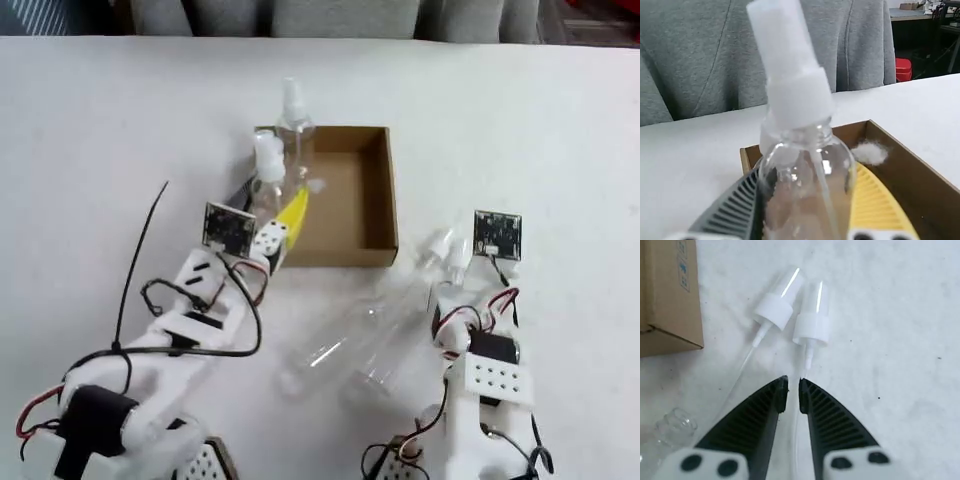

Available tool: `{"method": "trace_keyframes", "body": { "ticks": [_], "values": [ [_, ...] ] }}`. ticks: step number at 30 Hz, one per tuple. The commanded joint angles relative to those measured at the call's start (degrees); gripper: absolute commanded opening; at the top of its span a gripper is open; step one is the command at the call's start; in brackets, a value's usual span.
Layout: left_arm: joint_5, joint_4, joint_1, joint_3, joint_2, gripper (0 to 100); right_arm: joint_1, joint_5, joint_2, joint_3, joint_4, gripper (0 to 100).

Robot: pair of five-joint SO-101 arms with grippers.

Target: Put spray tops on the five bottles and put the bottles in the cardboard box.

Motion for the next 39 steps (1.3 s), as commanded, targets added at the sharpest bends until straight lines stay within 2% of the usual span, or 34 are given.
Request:
{"method": "trace_keyframes", "body": {
  "ticks": [1, 6, 15, 20, 26, 29, 32, 39],
  "values": [
    [-0.5, -1.6, -0.9, -0.2, 0.0, 6, 0.6, 0.8, -0.3, -0.3, 0.3, 1.5],
    [-0.6, -1.9, -0.6, 0.7, 0.0, 2, 0.6, 0.8, -0.3, -0.3, 0.3, 1.5],
    [-0.6, -2.6, -0.9, 0.3, 0.0, 2, 0.6, 0.8, -0.3, -0.3, 0.3, 1.5],
    [-0.6, -7.9, -0.7, 0.4, 3.2, 2, 0.6, 0.8, -0.3, -0.3, 0.3, 1.5],
    [-3.4, -24.2, -0.5, 0.3, 15.1, 2, 0.6, 0.8, -0.3, -0.3, 0.3, 1.5],
    [-4.0, -29.6, 0.0, 0.3, 20.1, 2, 0.6, 0.8, -0.3, -0.3, 0.3, 1.5],
    [-3.9, -31.5, 0.2, 0.3, 22.0, 2, 0.6, 0.8, -0.3, -0.3, 0.3, 1.5],
    [-4.0, -29.7, 0.1, 0.4, 22.4, 2, 0.6, 0.8, -0.3, -0.3, 0.3, 1.5]
  ]
}}
